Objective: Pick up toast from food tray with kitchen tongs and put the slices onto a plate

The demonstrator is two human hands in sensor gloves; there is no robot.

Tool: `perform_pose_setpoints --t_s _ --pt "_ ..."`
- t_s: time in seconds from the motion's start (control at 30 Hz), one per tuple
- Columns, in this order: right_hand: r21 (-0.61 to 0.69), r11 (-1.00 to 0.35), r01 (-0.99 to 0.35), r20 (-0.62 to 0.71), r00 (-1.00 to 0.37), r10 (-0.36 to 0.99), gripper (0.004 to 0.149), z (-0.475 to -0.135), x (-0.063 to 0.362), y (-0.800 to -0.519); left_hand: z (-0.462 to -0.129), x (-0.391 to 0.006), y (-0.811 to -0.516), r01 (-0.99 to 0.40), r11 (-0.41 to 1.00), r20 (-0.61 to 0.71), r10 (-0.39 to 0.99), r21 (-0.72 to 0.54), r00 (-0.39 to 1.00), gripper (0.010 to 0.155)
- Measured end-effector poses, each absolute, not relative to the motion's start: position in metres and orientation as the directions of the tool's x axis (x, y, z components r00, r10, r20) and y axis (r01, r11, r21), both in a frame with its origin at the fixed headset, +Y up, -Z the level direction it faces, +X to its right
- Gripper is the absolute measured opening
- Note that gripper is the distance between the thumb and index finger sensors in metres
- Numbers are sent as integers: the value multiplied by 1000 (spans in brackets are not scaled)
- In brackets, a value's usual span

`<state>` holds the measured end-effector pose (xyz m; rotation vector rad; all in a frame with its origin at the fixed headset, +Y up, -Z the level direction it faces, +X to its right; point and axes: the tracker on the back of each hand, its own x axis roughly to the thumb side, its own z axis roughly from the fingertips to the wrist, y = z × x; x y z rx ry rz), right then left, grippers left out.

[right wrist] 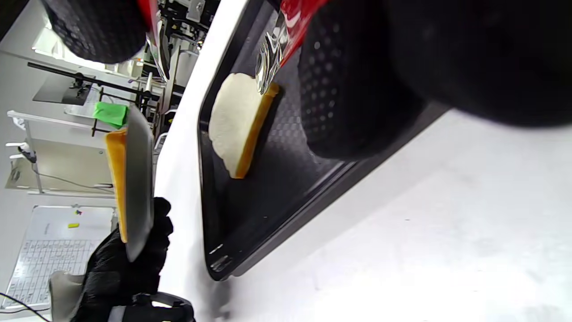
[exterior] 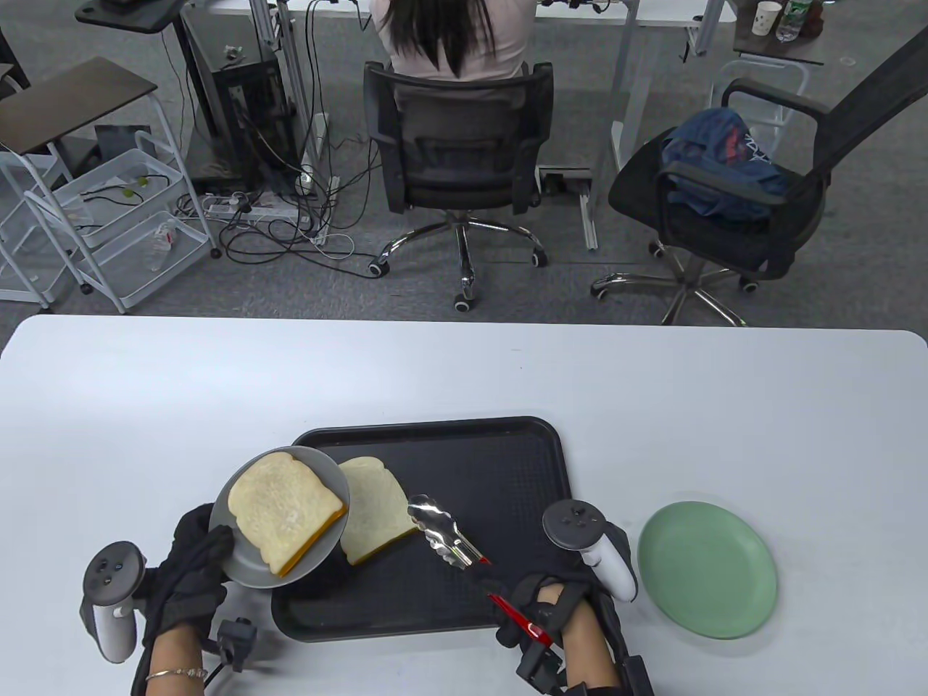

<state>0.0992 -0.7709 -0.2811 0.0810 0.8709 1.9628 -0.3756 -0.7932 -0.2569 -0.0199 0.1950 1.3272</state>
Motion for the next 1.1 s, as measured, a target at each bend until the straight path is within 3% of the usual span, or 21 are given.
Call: perform_pose_setpoints --t_s 0.47,1.1 --pt "583 -274 -765 -342 -537 771 87 -296 98 -799 -257 -378 -793 -965 237 -164 962 109 218 58" --pt "628 -346 -697 -335 -644 688 76 -317 33 -813 -256 -380 -793 -966 228 -175 963 119 205 58"
